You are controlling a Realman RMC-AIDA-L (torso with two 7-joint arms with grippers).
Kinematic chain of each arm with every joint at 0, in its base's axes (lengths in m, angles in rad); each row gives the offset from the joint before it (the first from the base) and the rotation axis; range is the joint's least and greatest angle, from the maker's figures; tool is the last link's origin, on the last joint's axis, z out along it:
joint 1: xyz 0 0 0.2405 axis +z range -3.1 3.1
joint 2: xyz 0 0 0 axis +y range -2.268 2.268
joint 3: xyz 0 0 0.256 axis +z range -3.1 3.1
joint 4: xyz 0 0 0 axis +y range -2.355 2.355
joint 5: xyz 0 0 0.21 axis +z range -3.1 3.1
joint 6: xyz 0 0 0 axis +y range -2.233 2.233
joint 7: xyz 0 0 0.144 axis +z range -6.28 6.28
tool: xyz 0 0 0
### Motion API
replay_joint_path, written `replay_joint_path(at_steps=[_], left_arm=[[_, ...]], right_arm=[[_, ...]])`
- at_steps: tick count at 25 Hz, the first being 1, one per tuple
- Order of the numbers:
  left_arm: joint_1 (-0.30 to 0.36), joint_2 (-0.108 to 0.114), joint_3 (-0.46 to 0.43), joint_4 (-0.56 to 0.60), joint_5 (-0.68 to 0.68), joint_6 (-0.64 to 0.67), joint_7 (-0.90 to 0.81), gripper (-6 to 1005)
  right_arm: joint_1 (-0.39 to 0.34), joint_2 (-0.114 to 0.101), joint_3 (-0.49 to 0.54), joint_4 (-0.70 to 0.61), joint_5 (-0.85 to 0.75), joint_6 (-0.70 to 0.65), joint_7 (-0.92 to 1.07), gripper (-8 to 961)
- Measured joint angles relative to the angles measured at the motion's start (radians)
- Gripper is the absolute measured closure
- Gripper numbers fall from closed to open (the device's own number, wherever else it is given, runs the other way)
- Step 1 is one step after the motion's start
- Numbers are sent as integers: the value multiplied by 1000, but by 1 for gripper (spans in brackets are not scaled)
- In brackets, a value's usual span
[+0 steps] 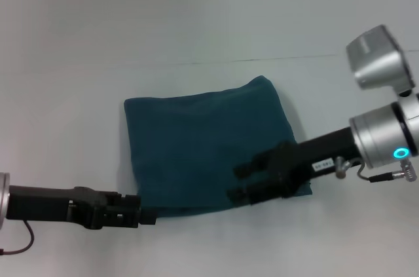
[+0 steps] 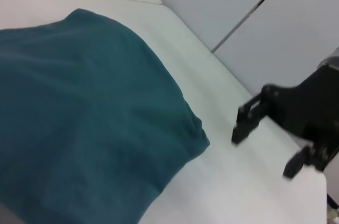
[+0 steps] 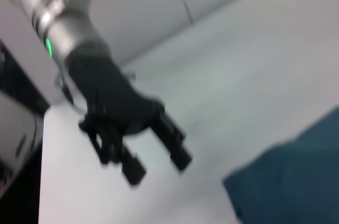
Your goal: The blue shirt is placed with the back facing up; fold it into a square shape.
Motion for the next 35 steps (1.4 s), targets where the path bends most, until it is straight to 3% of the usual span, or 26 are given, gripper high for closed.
replay_joint_path(at_steps=[5, 10, 21, 35], left_arm=[[-10, 6, 2, -1, 4, 10, -31, 271], [-18, 11, -1, -1, 3, 7, -46, 269], [-21, -35, 6, -2, -16, -102, 46, 260], [-13, -40, 7, 7, -40, -103, 68, 166]], right_arm=[[-52, -3, 41, 0, 111, -15, -77, 295], [-59, -10, 37, 2, 98, -16, -80, 294], [-55, -6, 46, 8, 97, 16, -80, 294], [-52, -10, 47, 7, 97, 17, -73, 295]])
